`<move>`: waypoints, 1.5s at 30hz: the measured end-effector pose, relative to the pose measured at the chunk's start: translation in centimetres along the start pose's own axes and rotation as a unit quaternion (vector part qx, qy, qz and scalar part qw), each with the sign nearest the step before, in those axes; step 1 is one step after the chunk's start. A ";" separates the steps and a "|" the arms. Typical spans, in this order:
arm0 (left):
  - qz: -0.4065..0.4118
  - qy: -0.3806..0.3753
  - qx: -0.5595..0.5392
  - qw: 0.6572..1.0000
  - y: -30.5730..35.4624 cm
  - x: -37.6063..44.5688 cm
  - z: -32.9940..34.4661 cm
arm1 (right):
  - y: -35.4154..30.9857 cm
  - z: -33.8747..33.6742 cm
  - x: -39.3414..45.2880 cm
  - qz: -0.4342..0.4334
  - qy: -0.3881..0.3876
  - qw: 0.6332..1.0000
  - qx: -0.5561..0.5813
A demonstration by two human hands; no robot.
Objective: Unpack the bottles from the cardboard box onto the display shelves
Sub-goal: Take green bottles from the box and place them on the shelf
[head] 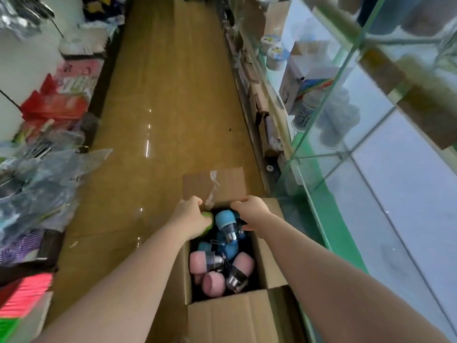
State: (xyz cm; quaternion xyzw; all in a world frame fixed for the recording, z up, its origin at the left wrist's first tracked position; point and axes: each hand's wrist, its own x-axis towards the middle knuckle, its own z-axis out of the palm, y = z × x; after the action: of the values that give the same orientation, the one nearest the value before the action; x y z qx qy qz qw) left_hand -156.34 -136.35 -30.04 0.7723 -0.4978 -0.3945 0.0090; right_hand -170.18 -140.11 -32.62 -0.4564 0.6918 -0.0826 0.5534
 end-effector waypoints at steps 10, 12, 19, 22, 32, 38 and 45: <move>-0.024 -0.021 0.010 0.999 -9.5 17.5 13.7 | 12.4 12.3 17.4 0.115 -0.045 0.978 0.170; -0.023 -0.017 0.010 1.000 -11.3 21.4 16.3 | 14.2 14.3 20.6 0.117 -0.048 0.972 0.199; -0.058 0.024 -0.062 0.996 -15.5 32.7 23.3 | 19.5 20.3 31.0 0.140 -0.056 0.930 0.336; -0.088 0.047 -0.091 0.991 -16.2 36.3 25.2 | 20.7 22.1 34.0 0.157 -0.064 0.912 0.372; -0.201 0.080 -0.284 0.934 -16.7 42.3 27.6 | 21.6 24.9 38.6 0.184 -0.080 0.865 0.460; -0.241 0.054 -0.365 0.898 -17.9 43.3 27.9 | 21.7 25.4 39.4 0.193 -0.079 0.846 0.491; -0.233 0.082 -0.323 0.914 -17.9 41.6 27.8 | 22.3 26.1 39.5 0.202 -0.090 0.817 0.532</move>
State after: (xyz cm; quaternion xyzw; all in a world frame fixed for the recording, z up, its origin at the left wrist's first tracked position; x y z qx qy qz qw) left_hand -151.91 -149.07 -81.40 0.8509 -0.1464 -0.4604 0.2064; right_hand -159.16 -145.75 -83.48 0.0534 0.5639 -0.2832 0.7739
